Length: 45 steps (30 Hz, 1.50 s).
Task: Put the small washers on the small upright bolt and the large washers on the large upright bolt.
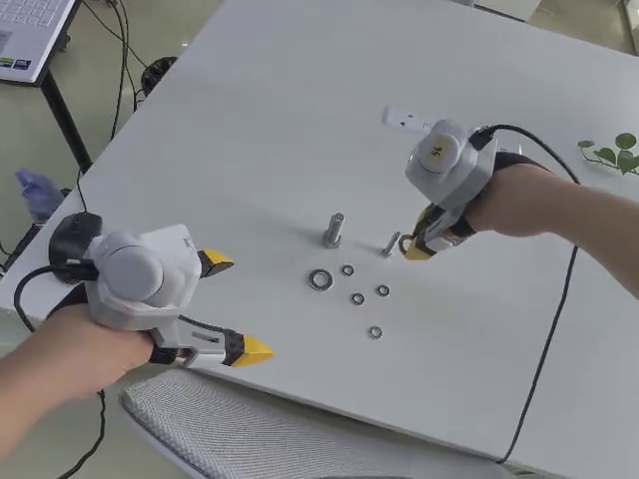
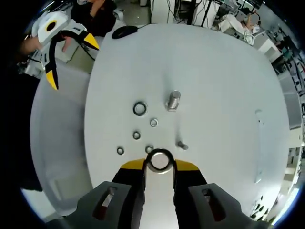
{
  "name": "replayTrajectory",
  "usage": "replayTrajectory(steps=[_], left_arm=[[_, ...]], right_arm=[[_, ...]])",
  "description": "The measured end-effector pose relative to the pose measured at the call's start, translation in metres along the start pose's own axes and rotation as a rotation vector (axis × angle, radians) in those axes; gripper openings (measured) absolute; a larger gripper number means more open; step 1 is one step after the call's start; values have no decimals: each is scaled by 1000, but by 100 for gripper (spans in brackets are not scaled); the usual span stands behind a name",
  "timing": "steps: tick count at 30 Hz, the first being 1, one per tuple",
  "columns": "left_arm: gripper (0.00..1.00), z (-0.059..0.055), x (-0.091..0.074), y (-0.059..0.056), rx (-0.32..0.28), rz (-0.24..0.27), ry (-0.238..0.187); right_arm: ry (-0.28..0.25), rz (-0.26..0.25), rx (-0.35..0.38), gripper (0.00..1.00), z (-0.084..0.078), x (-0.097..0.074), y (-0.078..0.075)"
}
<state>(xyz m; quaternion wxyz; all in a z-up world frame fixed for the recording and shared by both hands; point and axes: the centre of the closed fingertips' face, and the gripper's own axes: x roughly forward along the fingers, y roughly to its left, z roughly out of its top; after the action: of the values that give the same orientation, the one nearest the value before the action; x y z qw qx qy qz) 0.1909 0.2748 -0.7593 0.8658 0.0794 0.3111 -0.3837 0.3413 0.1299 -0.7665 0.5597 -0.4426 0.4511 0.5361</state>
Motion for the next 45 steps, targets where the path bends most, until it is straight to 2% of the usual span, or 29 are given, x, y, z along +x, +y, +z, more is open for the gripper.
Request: replayTrajectory(steps=[2,8,10,12,15,19,33,38,45], left_arm=[[75,0,-1,0,11,-12,1],[75,0,-3,5,23,-37,0],[75,0,-3,7,30,-40,-4],[75,-1,-4,10,25,-42,-4],[75,0,-5,14,25,-44,-11],[76,6,-8,21,39,-24,-56],[81,-8,-4,23,42,-73,-33],[83,-12,-2,25,44,-86,-24],[83,-17,-3,24,49,-110,-15]], right_arm=[[-3,3,-9,21,7,-2,0],[22,-29,-107,21,18,1,-5],[4,-30,-98,21,26,2,-7],[-24,-16,-50,21,36,4,-8],[-25,-23,-46,21,42,9,-12],[-18,-27,-31,21,47,19,-17],[-15,-23,15,21,61,36,-30],[-21,-26,25,21,71,42,-35],[-25,-15,30,21,82,49,-32]])
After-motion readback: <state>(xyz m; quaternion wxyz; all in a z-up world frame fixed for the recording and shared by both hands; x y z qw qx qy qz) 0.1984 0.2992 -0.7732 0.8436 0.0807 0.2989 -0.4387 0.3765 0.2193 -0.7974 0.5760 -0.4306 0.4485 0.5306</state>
